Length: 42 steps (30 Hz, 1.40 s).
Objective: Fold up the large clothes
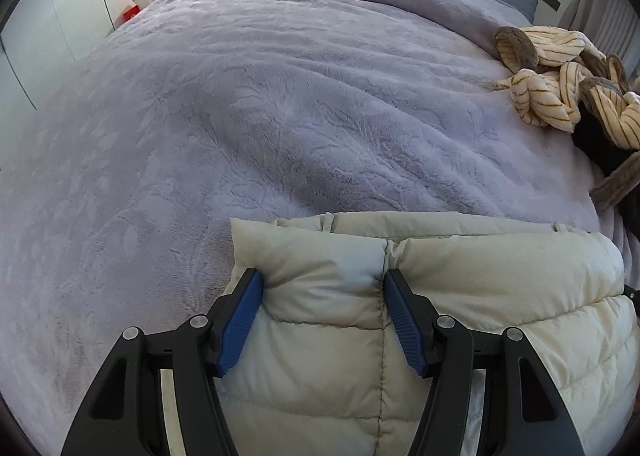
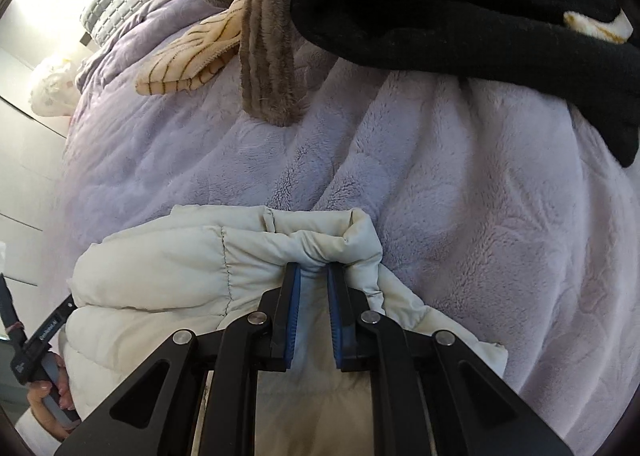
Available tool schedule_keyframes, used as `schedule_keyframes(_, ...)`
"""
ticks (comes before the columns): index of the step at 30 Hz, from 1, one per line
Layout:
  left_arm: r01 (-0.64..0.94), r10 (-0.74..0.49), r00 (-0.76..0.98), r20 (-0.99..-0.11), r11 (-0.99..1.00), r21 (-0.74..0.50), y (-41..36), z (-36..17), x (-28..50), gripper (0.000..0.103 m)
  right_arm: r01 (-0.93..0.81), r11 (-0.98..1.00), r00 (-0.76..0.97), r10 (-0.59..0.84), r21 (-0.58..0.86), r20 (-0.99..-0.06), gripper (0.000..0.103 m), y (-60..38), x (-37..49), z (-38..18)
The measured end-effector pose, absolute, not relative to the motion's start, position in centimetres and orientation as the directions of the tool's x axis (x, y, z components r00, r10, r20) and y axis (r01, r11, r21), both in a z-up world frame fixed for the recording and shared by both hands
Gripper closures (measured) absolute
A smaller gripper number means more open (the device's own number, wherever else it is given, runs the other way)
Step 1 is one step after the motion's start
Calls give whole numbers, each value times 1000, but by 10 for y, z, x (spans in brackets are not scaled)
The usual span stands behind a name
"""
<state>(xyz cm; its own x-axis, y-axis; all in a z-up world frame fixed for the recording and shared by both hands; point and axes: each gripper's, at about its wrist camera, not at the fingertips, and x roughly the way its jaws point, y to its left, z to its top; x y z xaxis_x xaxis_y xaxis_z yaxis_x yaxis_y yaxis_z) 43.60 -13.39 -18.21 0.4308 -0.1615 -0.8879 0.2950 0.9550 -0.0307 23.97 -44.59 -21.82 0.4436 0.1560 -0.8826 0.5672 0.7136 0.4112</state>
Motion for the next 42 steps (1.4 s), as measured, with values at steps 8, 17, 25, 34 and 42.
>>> schedule_keyframes(8,333,-140,418,-897,943,8,-119,-139,415,38,551,704,490,160,447,-857,85,-441,229,-176)
schedule_keyframes(17,376,-151,375,-915,927,1,-101,-117,361,38,509,697,545,194,505,-816,62,-412,196,-133)
schedule_keyframes(25,355,-192,380,-905,934,-48,-59,-103,296,10,514,628,572,257,584,-779,54,-382,133,-119)
schedule_keyframes(34,302,-229,325,-918,945,-128,-31,-118,259,0,562,544,567,296,624,-769,42,-359,69,-129)
schedule_keyframes(42,149,-330,279,-902,943,-298,2,-140,254,0,570,393,632,353,722,-691,12,-349,34,-151)
